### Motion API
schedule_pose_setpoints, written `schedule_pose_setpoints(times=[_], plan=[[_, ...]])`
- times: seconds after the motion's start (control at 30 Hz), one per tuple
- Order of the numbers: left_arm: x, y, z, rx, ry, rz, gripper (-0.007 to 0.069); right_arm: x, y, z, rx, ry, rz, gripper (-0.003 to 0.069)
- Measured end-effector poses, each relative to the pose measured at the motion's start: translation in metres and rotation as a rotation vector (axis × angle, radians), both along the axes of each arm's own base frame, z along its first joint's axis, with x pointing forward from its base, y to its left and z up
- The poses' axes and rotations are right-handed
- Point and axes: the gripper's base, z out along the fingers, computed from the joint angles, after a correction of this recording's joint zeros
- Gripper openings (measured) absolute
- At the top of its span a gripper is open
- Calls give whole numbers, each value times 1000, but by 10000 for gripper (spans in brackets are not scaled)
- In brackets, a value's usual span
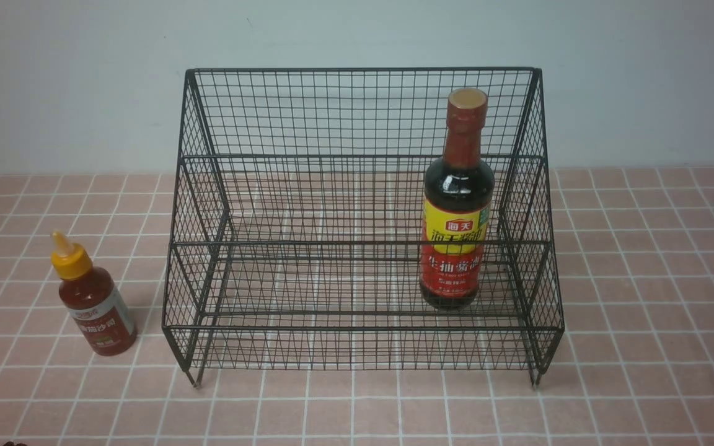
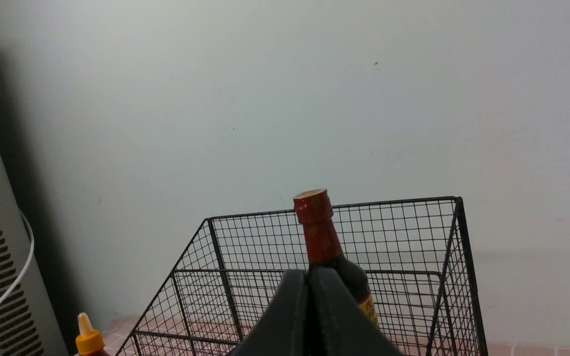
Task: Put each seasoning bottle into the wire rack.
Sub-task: Use the left arm to grab the condiment bottle closest to it
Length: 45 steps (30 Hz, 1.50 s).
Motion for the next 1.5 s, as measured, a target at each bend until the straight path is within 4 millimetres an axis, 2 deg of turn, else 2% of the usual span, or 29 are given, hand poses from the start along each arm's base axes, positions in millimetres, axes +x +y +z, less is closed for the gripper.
schedule_pose_setpoints(times=[0.1, 0.17, 0.27, 0.3, 0.33, 0.37, 0.5, 0.63, 0.87, 1.07, 1.5], plan=[[0, 0, 0, 0, 0, 0, -7, 0, 0, 0, -52, -28, -14, -10], [0, 0, 0, 0, 0, 0, -7, -2, -1, -3, -153, -60, -55, -10], [0, 0, 0, 0, 0, 0, -7, 0, -5, -10, -259, -13, -141, -10], [0, 0, 0, 0, 0, 0, -7, 2, -9, -18, -329, 59, -221, -10], [0, 0, 0, 0, 0, 0, -7, 2, -9, -18, -331, 58, -222, -10], [0, 0, 0, 0, 0, 0, -7, 3, -13, -26, -372, 153, -296, -10], [0, 0, 0, 0, 0, 0, -7, 3, -21, -40, -413, 328, -421, -10], [0, 0, 0, 0, 0, 0, -7, 1, -26, -44, -408, 384, -507, -10], [0, 0, 0, 0, 0, 0, -7, 0, -26, -47, -389, 353, -523, -10], [0, 0, 0, 0, 0, 0, -7, 10, -25, -92, -378, 387, -501, -10], [0, 0, 0, 0, 0, 0, -7, 11, -24, -92, -361, 383, -498, -10]])
